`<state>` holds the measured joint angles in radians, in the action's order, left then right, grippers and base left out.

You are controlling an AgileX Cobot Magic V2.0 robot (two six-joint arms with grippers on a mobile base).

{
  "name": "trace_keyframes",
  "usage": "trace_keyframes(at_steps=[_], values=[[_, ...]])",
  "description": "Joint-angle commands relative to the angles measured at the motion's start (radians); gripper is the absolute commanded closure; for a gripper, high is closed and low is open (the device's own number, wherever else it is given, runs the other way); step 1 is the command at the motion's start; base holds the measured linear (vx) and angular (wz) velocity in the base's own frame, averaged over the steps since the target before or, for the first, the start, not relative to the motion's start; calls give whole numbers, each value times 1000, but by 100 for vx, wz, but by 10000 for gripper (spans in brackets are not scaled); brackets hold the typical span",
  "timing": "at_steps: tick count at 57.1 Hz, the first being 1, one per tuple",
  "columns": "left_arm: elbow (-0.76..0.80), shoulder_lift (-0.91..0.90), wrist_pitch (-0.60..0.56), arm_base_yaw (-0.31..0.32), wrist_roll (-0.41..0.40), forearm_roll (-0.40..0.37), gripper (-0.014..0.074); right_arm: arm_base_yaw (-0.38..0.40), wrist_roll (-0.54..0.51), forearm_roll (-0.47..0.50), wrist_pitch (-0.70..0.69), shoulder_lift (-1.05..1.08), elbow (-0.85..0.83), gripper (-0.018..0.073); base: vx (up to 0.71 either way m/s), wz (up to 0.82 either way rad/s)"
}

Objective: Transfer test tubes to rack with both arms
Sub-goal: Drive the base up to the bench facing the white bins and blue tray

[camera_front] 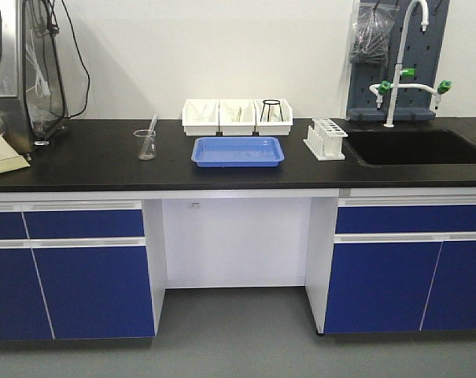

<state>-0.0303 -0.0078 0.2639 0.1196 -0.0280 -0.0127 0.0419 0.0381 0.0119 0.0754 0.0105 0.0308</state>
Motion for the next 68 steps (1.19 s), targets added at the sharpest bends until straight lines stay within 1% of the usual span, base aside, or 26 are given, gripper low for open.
trace_keyframes(at_steps=[1, 48, 68], values=[[-27, -10, -80, -1, -4, -7, 617, -4, -3, -4, -83, 7, 11, 566, 0, 0], [-27, -10, -80, -1, -4, -7, 617, -4, -3, -4, -83, 7, 11, 566, 0, 1], [-27, -10, -80, -1, -4, -7, 617, -4, -3, -4, -83, 7, 11, 566, 10, 0]])
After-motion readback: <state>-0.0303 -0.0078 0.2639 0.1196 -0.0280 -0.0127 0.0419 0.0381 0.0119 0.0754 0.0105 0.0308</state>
